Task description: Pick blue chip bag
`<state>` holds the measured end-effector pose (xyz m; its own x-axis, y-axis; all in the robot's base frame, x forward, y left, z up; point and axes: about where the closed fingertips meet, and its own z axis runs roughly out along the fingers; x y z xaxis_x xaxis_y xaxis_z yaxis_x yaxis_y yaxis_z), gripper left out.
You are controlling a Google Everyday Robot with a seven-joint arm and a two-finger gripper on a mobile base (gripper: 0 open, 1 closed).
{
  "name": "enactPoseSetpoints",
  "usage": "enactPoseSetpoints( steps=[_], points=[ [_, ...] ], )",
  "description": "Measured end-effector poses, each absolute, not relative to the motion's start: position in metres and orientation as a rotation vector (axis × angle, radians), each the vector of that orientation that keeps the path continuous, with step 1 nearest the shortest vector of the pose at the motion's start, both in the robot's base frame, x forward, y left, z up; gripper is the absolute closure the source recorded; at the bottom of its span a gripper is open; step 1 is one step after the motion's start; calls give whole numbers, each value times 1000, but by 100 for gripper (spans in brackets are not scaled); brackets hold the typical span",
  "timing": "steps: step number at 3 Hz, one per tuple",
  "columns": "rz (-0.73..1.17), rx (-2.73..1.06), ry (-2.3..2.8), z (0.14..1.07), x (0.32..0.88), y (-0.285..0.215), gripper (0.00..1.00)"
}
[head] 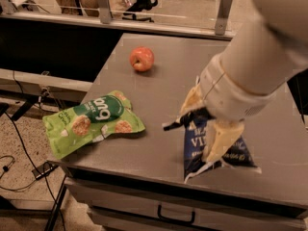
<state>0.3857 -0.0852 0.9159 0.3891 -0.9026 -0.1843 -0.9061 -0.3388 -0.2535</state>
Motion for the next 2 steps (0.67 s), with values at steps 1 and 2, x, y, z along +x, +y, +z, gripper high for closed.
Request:
enactPoseSetpoints(
  steps=[1, 2],
  points=[
    [2, -2284, 1593, 969, 394, -98, 100],
    [-30, -2270, 1569, 986, 393, -95, 100]
  ],
)
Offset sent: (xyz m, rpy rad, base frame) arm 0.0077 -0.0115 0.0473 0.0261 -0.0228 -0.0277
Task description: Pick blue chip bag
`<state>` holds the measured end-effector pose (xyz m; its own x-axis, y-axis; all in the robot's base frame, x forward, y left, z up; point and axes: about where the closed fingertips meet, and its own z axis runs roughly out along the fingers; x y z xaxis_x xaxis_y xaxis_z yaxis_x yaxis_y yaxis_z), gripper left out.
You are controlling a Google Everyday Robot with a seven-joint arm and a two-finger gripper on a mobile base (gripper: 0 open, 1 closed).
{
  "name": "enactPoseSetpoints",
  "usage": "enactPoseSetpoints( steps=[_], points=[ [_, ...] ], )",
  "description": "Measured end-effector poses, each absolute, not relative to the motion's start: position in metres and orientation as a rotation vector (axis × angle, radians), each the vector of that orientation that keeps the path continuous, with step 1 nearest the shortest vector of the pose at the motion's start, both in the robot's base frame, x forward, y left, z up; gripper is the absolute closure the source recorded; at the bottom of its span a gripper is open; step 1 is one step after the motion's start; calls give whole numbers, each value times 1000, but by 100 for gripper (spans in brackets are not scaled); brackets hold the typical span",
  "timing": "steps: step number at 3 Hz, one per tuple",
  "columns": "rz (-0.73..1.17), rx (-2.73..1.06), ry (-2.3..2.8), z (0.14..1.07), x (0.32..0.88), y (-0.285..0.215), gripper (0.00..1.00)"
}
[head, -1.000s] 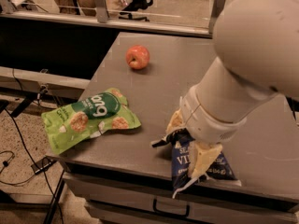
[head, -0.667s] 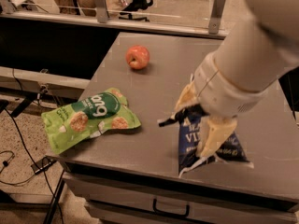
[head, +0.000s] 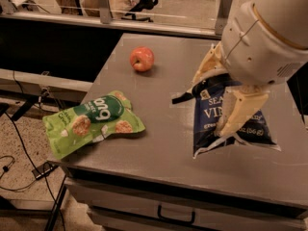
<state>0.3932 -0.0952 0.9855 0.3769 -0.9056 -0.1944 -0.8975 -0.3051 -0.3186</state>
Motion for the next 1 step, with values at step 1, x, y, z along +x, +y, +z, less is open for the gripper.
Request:
enactPoseSetpoints(
  steps=[1],
  points=[
    [-33, -2271, 1567, 985, 393, -95, 100]
  ],
)
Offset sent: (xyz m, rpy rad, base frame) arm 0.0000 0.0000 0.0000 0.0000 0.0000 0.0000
